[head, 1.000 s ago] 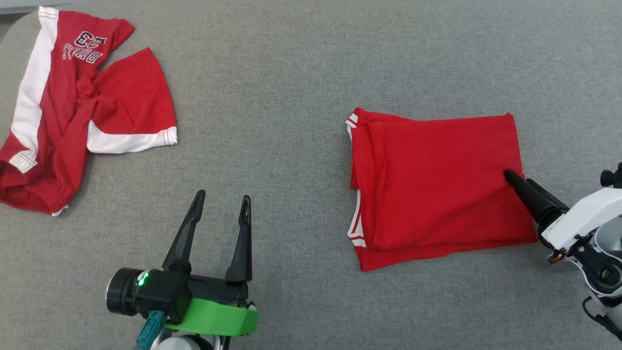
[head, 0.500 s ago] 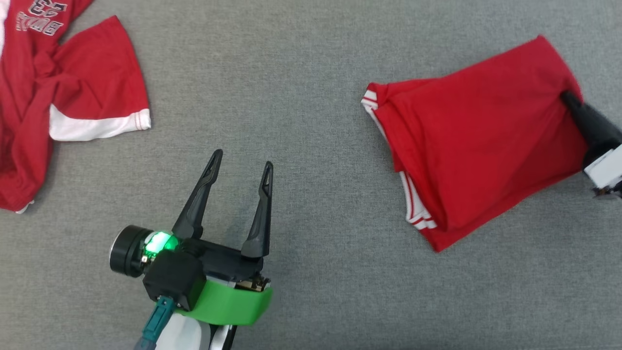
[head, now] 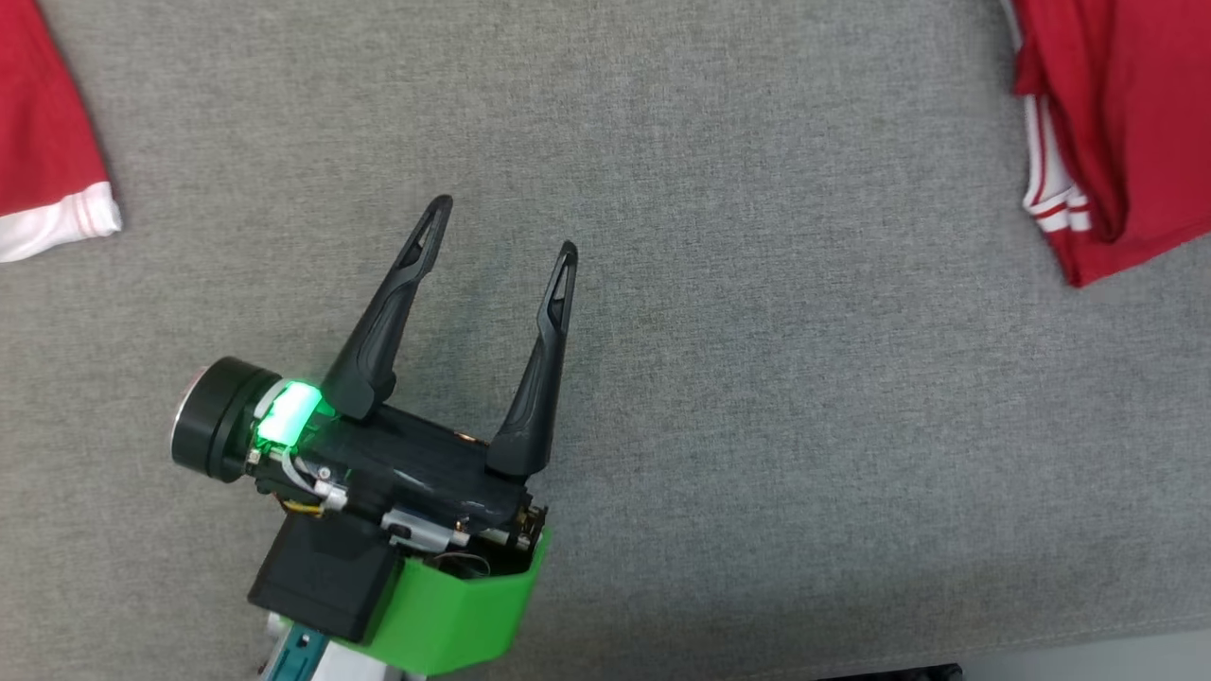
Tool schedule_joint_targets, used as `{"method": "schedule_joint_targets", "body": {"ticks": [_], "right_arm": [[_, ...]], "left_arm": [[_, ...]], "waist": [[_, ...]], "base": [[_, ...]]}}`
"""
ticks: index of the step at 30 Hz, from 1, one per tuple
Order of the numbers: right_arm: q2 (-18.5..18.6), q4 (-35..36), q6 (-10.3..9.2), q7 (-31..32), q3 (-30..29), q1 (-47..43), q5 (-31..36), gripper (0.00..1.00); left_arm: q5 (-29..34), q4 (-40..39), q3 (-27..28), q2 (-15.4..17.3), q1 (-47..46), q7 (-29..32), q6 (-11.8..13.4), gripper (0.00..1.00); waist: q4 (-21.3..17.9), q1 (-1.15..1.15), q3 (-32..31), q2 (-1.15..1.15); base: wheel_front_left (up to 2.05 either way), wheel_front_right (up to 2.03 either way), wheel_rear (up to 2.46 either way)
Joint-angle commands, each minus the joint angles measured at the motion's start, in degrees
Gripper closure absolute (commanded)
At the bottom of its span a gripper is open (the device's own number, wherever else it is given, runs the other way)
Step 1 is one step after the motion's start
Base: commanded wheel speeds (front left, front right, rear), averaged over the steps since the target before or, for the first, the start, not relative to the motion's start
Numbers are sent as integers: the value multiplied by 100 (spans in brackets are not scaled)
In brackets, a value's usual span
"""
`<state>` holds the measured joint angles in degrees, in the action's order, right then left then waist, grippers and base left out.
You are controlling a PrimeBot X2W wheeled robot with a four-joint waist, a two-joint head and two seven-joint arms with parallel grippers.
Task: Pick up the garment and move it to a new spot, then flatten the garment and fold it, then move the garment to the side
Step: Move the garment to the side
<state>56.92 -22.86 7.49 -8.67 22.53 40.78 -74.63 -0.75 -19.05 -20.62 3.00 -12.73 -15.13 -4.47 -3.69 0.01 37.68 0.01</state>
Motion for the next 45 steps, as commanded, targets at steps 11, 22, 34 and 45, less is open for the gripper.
{"method": "schedule_joint_targets", "body": {"ticks": [11, 22, 34, 45], "right_arm": [[1024, -541, -2, -204, -466, 109, -339, 100], [757, -879, -3, -499, -232, 272, 276, 0], [-1560, -197, -5, -653, -58, -797, 2193, 0], [-3320, 609, -5, -656, -546, -2317, 4015, 0]], "left_arm": [[350, -370, -65, 325, -129, 0, 206, 0], [232, -223, -217, 297, -194, 0, 474, 0], [-379, 530, 93, 144, 484, 0, 825, 0], [-856, 1349, 533, 26, 1189, 1, 779, 0]], "waist": [[-156, -1, 719, -1], [71, -1, 295, -1], [318, -1, -1413, -1], [365, -1, -2793, -1]], "base": [[0, 0, 0], [0, 0, 0], [0, 0, 0], [0, 0, 0]]}}
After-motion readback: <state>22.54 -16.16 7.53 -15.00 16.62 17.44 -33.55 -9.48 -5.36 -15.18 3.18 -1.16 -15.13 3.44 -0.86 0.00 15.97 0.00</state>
